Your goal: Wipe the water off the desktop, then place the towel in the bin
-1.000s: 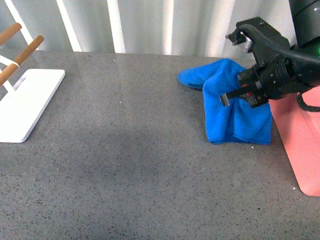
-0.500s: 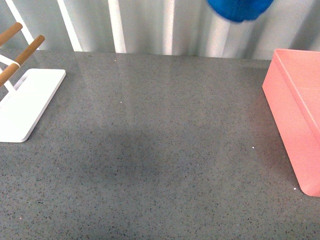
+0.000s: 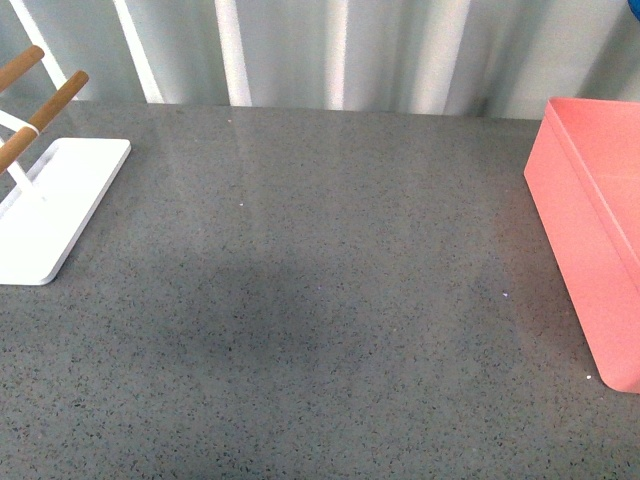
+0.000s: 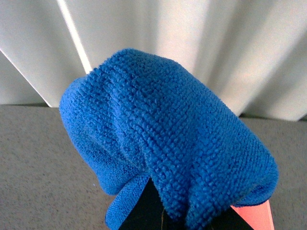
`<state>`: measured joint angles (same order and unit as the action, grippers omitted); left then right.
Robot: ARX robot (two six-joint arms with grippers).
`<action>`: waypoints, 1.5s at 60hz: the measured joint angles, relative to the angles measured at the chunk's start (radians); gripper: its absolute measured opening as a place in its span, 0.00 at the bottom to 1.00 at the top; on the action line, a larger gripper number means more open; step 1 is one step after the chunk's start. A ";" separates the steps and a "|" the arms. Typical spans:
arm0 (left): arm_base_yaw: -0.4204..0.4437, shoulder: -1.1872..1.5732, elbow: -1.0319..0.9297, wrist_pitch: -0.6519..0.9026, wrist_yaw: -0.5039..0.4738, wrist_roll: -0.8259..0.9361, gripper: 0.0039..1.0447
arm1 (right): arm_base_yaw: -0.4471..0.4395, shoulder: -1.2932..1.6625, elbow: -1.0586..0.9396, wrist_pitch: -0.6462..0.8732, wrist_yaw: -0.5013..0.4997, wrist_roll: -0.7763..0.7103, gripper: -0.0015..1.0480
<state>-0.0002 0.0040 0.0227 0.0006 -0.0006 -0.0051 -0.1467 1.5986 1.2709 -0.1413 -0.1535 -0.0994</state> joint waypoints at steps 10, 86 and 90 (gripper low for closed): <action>0.000 0.000 0.000 0.000 0.000 0.000 0.94 | -0.098 0.000 -0.115 0.027 -0.033 0.004 0.04; 0.000 0.000 0.000 0.000 0.000 0.000 0.94 | -0.170 0.228 -0.277 -0.043 0.093 -0.106 0.91; 0.000 0.000 0.000 0.000 0.000 0.000 0.94 | -0.169 0.225 -0.277 -0.054 0.089 -0.102 0.94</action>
<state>-0.0002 0.0040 0.0227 0.0006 -0.0006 -0.0048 -0.3161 1.8233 0.9936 -0.1951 -0.0643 -0.2016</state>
